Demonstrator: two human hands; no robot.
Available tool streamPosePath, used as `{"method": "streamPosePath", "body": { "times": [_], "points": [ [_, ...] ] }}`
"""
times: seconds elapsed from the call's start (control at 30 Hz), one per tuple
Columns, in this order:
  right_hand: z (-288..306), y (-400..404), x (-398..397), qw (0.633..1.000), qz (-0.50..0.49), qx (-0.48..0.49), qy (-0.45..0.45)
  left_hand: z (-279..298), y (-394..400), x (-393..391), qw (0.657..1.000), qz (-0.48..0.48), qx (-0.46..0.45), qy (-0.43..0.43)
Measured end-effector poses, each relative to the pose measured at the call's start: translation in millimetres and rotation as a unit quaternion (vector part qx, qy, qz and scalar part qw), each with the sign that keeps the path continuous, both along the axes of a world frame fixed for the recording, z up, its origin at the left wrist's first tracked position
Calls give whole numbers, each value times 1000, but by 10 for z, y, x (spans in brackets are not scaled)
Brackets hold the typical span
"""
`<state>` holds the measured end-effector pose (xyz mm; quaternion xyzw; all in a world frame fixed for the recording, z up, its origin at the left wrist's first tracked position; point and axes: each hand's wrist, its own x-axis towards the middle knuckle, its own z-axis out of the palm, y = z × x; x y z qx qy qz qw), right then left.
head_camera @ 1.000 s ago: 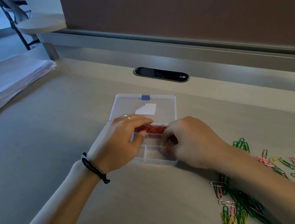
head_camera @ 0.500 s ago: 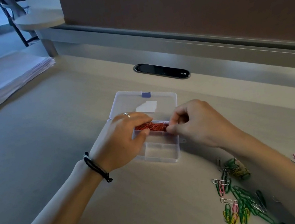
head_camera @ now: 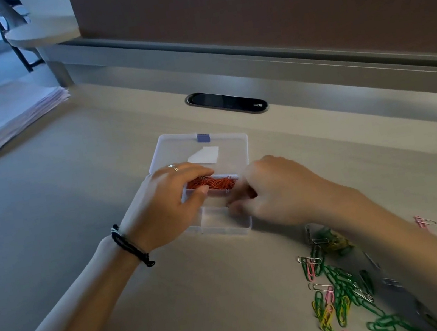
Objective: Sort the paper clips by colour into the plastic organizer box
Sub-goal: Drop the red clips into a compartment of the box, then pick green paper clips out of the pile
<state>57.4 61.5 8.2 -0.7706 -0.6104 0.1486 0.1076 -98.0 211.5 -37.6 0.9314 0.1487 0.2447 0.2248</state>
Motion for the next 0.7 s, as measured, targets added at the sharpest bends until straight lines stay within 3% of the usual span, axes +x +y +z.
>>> {"method": "streamPosePath", "body": {
  "times": [0.07, 0.2, 0.4, 0.5, 0.7],
  "points": [
    [-44, 10, -55, 999, -12, 4, -34, -2, -5, 7, 1000, -2, 5, 2],
    [-104, -54, -131, 997, -60, 41, -16, -2, 1, 13, 1000, 1, 11, 3],
    [-63, 6, -52, 990, -95, 8, 106, -24, -8, 13, 1000, 2, 4, 5],
    [-24, 47, 72, 980, -118, 58, 150, -26, 4, 7, 1000, 3, -3, 6],
    [-58, 101, 183, 975, -157, 114, 108, -18, -9, 1, 1000, -6, 9, 0]
  ]
}}
